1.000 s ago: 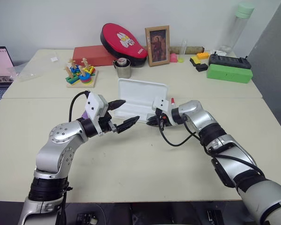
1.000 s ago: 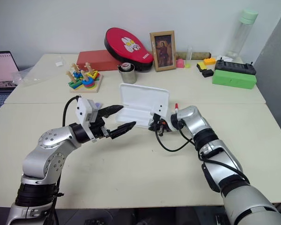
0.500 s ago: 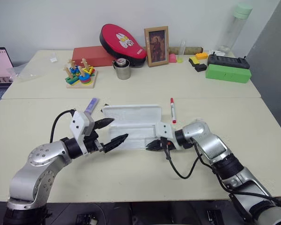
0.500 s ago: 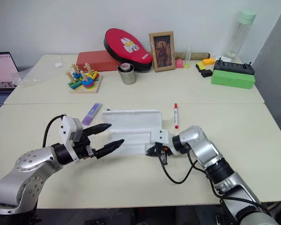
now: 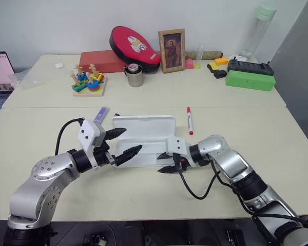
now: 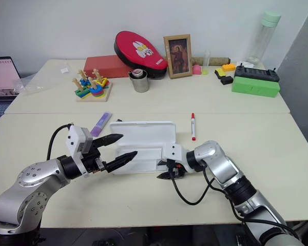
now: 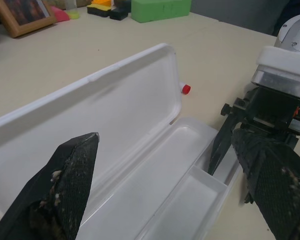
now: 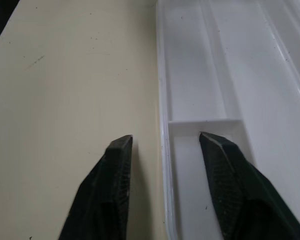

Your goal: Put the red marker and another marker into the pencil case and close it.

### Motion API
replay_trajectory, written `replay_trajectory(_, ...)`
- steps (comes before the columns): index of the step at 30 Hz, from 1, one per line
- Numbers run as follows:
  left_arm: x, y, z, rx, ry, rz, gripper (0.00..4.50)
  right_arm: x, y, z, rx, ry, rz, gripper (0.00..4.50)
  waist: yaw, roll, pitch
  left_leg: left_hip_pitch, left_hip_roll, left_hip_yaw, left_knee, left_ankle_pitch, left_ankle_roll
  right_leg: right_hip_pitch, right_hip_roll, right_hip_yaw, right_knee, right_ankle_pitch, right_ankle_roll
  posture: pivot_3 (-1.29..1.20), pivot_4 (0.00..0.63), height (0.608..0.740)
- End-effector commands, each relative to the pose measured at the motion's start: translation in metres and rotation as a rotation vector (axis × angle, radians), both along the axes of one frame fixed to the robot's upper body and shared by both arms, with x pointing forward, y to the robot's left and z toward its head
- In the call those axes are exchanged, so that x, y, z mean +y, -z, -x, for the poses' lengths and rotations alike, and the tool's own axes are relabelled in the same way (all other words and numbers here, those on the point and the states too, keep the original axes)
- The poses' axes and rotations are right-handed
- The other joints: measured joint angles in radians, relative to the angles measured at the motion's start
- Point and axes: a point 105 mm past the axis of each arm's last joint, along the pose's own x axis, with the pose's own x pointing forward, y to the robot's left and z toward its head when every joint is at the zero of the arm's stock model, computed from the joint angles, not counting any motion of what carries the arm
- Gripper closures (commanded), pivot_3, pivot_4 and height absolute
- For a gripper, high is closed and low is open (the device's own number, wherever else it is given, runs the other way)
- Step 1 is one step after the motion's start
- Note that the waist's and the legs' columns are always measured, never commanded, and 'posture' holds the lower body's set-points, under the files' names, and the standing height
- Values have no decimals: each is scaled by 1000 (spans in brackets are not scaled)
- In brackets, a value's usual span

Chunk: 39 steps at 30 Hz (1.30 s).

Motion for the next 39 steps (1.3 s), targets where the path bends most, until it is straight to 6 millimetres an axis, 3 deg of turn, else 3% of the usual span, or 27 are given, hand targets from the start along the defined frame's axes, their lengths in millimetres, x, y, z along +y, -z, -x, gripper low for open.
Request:
replay_trajectory(1, -10, -14, 2, -59, 43, -3, 0, -12, -56, 1, -14, 30, -198, 1236, 2, 0, 0, 0, 0, 0, 0, 0, 0, 0, 0, 0, 0, 0, 0, 0, 150, 740)
replay_trajectory(5, -25, -18, 1, -71, 104, 16, 0, -46, -73, -13, -14, 202, -241, 55, 14, 0, 0, 0, 0, 0, 0, 0, 0, 0, 0, 0, -1, 0, 0, 0, 150, 740)
replay_trajectory(8, -48, -20, -2, -77, 188, 50, 0, -87, -67, -45, -33, 501, -223, 55, 31, -1, 0, 0, 0, 0, 0, 0, 0, 0, 0, 0, -1, 0, 0, 0, 150, 740)
replay_trajectory(13, -79, -26, -11, -99, 276, 92, 0, -116, -42, -79, -39, 868, -137, 55, 28, -1, 0, 0, 0, 0, 0, 0, 0, 0, 0, 0, 0, 0, 0, 0, 150, 740)
replay_trajectory(19, -100, -33, -22, -134, 308, 110, 0, -108, -38, -92, 37, 1054, -234, 55, 19, 0, 0, 0, 0, 1, 0, 0, 0, -1, 0, 0, 0, 0, 0, 0, 150, 740)
replay_trajectory(25, -112, -40, -33, -175, 285, 124, 0, -102, -11, -94, 62, 1143, -152, 55, 21, 0, 0, -1, 0, 0, 0, 0, 0, 0, 0, 0, 0, 0, 0, 0, 150, 740)
replay_trajectory(29, -117, -46, -40, -225, 232, 117, 0, -101, -4, -93, 27, 1140, -95, 764, 22, 0, 0, -1, 0, 0, 0, 0, 0, 0, 0, 0, 0, 0, 0, 0, 150, 740)
replay_trajectory(32, -115, -44, -49, -241, 171, 84, 0, -105, -2, -95, 1, 1145, -67, 1667, 21, 0, 0, -1, 0, 0, 0, 0, 0, 0, 0, 0, 0, 0, 0, 0, 150, 740)
replay_trajectory(39, -117, -47, -55, -259, 136, 92, 0, -108, -1, -98, -21, 1141, -48, 3273, 21, 0, -1, 0, 0, 0, 1, 0, 0, 0, 0, 0, 0, 0, 0, 0, 150, 740)
